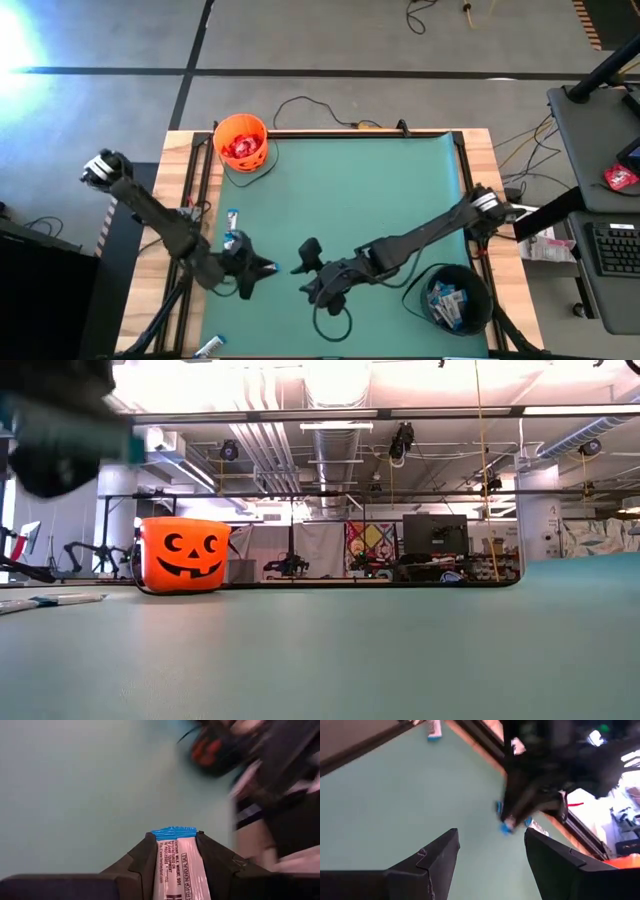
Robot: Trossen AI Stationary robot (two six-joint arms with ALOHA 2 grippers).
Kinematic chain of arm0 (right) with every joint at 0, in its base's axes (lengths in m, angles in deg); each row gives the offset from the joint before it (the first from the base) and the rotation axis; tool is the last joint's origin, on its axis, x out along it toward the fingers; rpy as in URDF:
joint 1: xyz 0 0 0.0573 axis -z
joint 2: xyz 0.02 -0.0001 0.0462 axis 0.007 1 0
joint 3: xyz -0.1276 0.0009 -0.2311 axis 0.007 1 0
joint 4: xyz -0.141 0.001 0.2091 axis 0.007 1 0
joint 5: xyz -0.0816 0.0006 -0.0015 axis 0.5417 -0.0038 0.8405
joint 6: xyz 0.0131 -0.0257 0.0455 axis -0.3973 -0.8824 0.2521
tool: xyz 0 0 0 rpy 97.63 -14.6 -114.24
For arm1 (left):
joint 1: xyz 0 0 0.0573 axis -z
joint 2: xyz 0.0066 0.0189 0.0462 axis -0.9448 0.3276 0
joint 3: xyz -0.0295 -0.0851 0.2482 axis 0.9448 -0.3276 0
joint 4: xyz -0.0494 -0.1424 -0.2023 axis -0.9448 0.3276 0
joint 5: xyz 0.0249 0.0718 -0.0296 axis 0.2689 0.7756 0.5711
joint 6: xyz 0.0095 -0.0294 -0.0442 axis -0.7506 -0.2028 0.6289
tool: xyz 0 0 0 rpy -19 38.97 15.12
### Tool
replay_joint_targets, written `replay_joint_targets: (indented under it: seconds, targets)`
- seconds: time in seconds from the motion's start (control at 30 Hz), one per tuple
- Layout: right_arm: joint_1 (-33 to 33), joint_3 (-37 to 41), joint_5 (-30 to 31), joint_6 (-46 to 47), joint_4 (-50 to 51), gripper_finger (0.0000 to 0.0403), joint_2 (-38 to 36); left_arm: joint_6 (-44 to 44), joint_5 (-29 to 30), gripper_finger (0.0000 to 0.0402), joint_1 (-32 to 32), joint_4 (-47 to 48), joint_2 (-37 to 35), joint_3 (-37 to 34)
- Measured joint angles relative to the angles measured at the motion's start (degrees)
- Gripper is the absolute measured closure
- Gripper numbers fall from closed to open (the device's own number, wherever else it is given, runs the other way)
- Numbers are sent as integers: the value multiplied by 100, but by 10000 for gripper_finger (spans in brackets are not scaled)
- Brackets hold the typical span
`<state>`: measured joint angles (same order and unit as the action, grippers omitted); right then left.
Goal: Sort candy by brand, put in halloween buckets
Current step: Put the white chocolate into the black bucket
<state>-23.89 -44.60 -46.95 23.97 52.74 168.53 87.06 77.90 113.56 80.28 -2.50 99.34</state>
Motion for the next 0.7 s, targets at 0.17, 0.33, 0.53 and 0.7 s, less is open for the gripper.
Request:
replay_joint_targets:
  seconds: [0.17,0.33,0.53,0.7]
  targets:
    - [39,-441,538,21,-451,184,451,-502,-134,298,-330,-968,-634,-105]
    - [90,-1200,1028,-6,-206,184,787,-928,-404,298,-365,-1265,-843,-80]
    - [109,-1953,1294,482,695,184,906,-944,-646,299,-359,-1316,-895,-48]
    - [237,-1993,1052,663,402,184,864,-1258,-727,299,-359,-1901,-853,-50]
